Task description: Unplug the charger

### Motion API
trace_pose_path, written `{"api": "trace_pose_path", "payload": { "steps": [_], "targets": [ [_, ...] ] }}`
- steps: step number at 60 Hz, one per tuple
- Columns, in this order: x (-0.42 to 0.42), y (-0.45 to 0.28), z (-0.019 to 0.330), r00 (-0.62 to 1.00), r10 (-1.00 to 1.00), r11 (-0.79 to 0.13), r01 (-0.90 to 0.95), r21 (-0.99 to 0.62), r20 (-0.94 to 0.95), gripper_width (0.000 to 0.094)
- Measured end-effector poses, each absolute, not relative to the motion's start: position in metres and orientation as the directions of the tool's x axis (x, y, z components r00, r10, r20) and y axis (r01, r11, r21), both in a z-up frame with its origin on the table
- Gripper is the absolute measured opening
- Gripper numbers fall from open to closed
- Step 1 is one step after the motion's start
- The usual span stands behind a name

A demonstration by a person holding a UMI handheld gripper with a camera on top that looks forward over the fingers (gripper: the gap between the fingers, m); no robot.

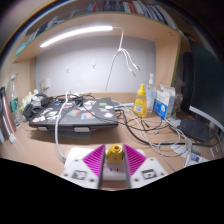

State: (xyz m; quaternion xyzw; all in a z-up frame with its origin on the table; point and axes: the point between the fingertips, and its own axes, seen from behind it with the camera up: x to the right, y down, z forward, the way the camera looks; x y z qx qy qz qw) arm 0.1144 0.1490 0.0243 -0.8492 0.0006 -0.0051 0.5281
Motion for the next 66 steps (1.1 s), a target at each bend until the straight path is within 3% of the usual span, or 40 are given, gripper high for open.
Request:
{"api": "trace_pose_path", "payload": {
  "steps": [1,13,20,31,40,47,48,49,66],
  "targets": [
    [0.115,0.152,0.024,1.000,-0.007,-0.438,0.008,-0.899,0.012,0.0311],
    [0.114,0.152,0.027,1.000,-0.001,-0.416,0.009,-0.909,0.010,0.0185],
    [0.113,0.153,0.032,0.999,0.006,-0.400,0.038,-0.916,0.039,0.0161],
    [0.116,0.140,0.148,0.999,-0.005,-0.193,0.032,-0.981,0.033,0.0159],
    [0.152,0.117,0.186,0.991,-0.051,-0.195,0.115,-0.974,0.127,0.0159],
    [0.179,0.099,0.158,0.988,-0.063,-0.296,0.120,-0.948,0.144,0.0160],
    [0.183,0.097,0.151,0.988,-0.064,-0.314,0.117,-0.942,0.144,0.0207],
    [0.186,0.095,0.144,0.987,-0.064,-0.335,0.115,-0.935,0.144,0.0161],
    [0.221,0.086,0.021,0.996,-0.067,-0.605,0.002,-0.796,0.054,0.0198]
  ]
}}
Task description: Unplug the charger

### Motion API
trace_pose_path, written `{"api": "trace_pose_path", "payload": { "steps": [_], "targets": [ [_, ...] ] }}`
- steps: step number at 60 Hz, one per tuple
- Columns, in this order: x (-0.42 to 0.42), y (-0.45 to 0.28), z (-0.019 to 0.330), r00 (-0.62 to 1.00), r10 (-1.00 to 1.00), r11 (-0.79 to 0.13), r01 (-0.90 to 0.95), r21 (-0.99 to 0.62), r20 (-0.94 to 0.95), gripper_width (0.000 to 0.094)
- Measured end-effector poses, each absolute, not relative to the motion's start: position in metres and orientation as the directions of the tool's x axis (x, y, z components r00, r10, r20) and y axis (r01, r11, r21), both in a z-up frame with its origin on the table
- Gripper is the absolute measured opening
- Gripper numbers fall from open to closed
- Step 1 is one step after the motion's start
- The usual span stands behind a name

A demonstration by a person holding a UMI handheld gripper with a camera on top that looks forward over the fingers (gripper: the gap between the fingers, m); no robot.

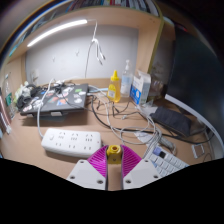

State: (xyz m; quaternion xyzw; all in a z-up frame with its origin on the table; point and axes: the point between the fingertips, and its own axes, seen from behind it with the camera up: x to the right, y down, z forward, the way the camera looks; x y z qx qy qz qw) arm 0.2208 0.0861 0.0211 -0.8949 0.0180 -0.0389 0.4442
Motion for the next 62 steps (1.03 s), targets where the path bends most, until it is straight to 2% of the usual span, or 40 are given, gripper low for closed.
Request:
{"api": "trace_pose_path", "payload": {
  "steps": [7,13,21,31,36,45,50,62],
  "targets": [
    [0.227,0.089,-0.009,0.995,-0.060,-0.671,0.016,-0.741,0.076,0.0221],
    [0.231,0.098,-0.007,0.994,-0.070,-0.671,0.016,-0.741,0.085,0.0238],
    [0.229,0.104,-0.010,0.995,-0.059,-0.680,0.022,-0.733,0.084,0.0321],
    [0.234,0.108,-0.010,0.994,-0.070,-0.658,0.018,-0.753,0.085,0.0471],
    [0.241,0.106,-0.008,0.993,-0.088,-0.645,0.009,-0.764,0.085,0.0610],
    [0.238,0.105,0.011,0.995,-0.068,-0.576,0.023,-0.817,0.076,0.0747],
    [0.229,0.101,0.025,0.998,-0.040,-0.535,0.011,-0.845,0.039,0.0899],
    [0.218,0.060,0.055,1.000,0.012,-0.499,0.014,-0.867,0.010,0.0881]
  ]
}}
